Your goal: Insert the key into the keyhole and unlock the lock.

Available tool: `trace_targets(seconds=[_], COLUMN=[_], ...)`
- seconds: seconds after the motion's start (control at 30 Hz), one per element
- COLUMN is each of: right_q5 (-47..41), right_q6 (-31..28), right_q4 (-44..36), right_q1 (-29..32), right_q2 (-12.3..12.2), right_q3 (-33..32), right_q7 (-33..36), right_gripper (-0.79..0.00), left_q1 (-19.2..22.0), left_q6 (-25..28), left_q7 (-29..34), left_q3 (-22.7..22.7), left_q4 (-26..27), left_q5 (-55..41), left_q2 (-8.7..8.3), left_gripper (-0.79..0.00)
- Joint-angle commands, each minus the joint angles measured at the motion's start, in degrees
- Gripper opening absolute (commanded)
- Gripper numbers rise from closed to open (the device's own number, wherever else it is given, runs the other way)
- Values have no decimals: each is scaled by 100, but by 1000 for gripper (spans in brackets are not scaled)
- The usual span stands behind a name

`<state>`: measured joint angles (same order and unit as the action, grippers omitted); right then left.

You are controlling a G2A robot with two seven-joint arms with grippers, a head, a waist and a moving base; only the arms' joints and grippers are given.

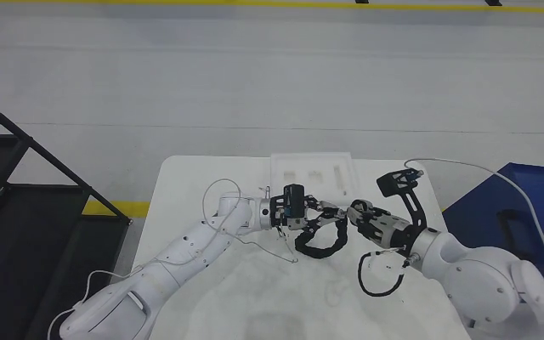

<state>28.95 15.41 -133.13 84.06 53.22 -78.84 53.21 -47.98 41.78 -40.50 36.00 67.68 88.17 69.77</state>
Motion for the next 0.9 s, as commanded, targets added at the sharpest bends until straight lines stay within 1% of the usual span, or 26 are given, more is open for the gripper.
trace_targets(seconds=[0.0, 0.33, 0.87], right_q5=[10, 50, 53], right_q6=[18, 223, 357], right_q4=[13, 46, 61], right_q1=[-16, -76, -60], right_q2=[4, 28, 59], right_q3=[22, 111, 133], right_q7=[-2, 40, -31], right_gripper=[-785, -785, -785], left_q1=[3, -8, -64], left_q6=[0, -13, -21], left_q7=[-20, -109, -160], left_q3=[-1, 58, 149], left_q4=[-15, -67, -39], left_q5=[10, 86, 244], left_q2=[13, 46, 71], left_gripper=[-785, -785, -785])
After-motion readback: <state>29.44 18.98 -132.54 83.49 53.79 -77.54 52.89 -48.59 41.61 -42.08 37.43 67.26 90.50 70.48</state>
